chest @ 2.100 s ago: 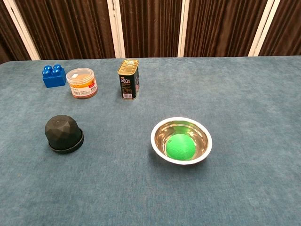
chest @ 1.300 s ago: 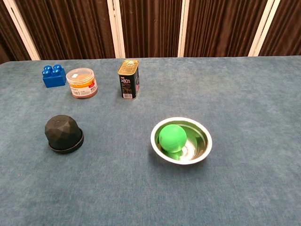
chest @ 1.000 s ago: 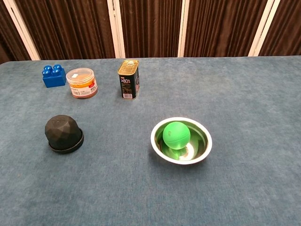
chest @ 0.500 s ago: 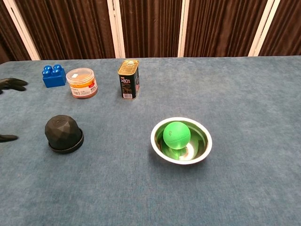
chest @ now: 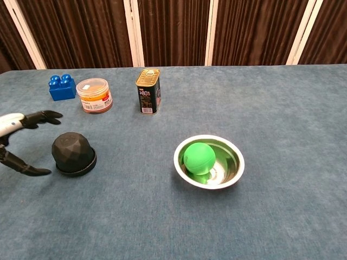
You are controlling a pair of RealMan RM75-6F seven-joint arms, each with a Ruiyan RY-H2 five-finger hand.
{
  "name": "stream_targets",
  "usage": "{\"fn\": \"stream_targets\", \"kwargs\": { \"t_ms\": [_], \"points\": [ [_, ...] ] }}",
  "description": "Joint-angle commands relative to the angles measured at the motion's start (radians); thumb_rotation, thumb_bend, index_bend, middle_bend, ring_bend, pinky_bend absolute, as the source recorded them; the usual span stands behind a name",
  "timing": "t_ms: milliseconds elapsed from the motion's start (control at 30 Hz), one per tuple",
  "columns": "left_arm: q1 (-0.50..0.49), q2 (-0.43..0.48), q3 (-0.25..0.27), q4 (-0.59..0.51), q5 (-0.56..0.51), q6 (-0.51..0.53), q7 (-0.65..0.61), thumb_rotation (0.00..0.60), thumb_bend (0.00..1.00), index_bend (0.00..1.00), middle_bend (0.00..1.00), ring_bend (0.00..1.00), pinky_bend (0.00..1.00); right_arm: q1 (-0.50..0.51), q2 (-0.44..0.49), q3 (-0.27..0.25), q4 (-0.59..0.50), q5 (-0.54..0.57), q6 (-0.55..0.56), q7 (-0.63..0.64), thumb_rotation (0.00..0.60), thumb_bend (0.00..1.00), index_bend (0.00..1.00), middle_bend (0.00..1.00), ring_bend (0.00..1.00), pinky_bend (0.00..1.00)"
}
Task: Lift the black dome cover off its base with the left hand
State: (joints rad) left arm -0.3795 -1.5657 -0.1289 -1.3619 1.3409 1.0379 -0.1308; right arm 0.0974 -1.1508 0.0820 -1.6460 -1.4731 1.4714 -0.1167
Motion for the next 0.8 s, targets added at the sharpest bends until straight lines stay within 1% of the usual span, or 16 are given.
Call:
{"fn": "stream_targets", "kwargs": {
  "t_ms": [33,233,500,800],
  "points": [
    [-0.014,-0.026,0.004,0.033,-0.007,-0.012,-0.003,0.600,0.10,0.09,0.09,0.00,0.00,0.001,-0.001,0.000,0.002,-0.001,-0.001,0.001,0.600,0.18,0.03,0.00,0.02,0.00],
    [-0.035,-0.070,0.004,0.077,-0.025,-0.038,0.007,0.600,0.10,0.09,0.13,0.00,0.00,0.001,0.001,-0.002,0.001,-0.005,0.000,0.004,0.600,0.18,0.03,0.00,0.02,0.00],
    [-0.042,-0.120,0.009,0.125,-0.026,-0.019,0.033,0.600,0.10,0.09,0.16,0.00,0.00,0.005,0.003,-0.001,0.002,-0.005,-0.006,0.008,0.600,0.18,0.03,0.00,0.02,0.00],
    [-0.046,-0.130,0.012,0.125,-0.008,0.007,0.027,0.600,0.11,0.09,0.19,0.00,0.00,0.009,0.003,0.000,-0.002,-0.004,-0.013,0.002,0.600,0.18,0.03,0.00,0.02,0.00]
  ]
}}
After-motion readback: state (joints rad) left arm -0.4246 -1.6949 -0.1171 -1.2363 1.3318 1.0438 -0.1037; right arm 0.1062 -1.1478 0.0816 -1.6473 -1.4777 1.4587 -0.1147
